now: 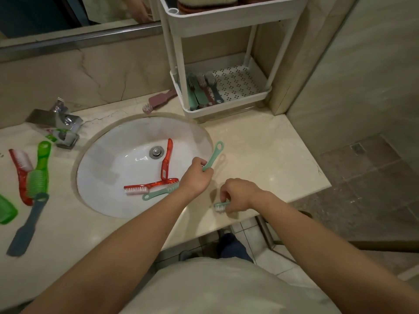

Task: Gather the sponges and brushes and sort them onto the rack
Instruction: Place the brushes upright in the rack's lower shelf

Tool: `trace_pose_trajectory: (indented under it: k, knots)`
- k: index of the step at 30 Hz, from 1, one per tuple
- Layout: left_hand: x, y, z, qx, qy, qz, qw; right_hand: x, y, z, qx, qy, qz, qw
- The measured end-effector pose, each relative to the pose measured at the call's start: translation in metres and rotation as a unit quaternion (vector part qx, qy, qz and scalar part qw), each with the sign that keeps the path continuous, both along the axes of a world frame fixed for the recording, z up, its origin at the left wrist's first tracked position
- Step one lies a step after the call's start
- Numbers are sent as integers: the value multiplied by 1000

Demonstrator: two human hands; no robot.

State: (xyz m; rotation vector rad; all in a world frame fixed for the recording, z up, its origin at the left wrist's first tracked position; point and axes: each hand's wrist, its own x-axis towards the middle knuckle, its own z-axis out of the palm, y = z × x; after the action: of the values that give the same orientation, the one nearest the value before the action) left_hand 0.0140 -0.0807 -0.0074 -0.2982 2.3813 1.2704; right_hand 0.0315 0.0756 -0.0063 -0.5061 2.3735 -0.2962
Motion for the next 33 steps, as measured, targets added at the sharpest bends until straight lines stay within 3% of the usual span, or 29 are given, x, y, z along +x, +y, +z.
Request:
trace_pose_trajectory:
  k: [6, 11, 13, 16, 19, 22, 29, 33]
  knots:
    - [-9, -8, 13, 61, 22, 52, 997, -14, 4, 18, -55, 112, -95, 988]
    - [-29, -10, 35, 96, 68, 76, 990, -45, 8, 46, -141, 223, -223, 938]
    - [-39, -9, 44, 111, 89, 93, 985, -58, 7, 56, -196, 226, -299, 906]
    - [-56, -4, 57, 147, 99, 127, 976, -75, 8, 72, -356, 144, -416, 824]
    - [-73, 4, 67, 171, 90, 158, 968, -91, 11, 88, -465, 95, -460, 751]
    - [-92, 14, 77, 165, 101, 168, 967, -108, 16, 101, -517, 84, -466, 713]
    - [-134, 36, 92, 193, 56, 224, 954, -153, 24, 103, -505, 74, -450, 733]
    - [-157, 44, 94, 172, 54, 221, 958, -184, 32, 91, -457, 51, -435, 774]
